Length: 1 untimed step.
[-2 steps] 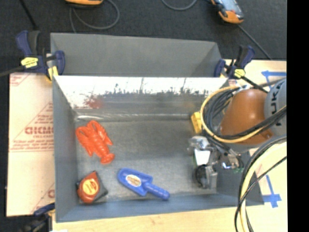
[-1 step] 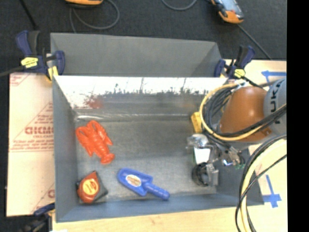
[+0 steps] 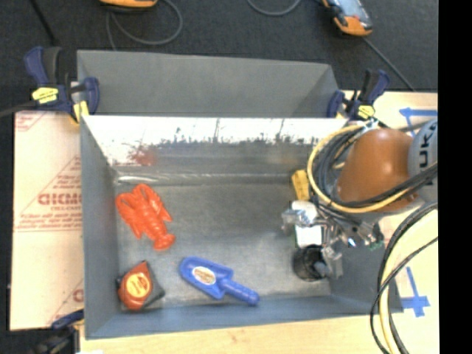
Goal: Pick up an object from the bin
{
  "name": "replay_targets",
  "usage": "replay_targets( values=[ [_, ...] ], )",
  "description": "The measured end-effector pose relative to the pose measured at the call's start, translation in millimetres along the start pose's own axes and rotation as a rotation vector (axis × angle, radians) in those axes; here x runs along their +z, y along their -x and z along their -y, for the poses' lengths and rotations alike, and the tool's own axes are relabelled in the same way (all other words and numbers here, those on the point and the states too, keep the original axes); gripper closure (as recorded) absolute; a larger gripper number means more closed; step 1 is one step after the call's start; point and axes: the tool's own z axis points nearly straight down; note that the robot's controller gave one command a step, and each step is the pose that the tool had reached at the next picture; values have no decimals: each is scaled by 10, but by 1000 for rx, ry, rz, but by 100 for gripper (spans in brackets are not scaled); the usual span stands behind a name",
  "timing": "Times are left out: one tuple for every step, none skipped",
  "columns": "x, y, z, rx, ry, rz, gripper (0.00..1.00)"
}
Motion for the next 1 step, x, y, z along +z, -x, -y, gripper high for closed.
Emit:
replay_targets(
  values=[
    [7,22,48,22,0,0,0]
  ],
)
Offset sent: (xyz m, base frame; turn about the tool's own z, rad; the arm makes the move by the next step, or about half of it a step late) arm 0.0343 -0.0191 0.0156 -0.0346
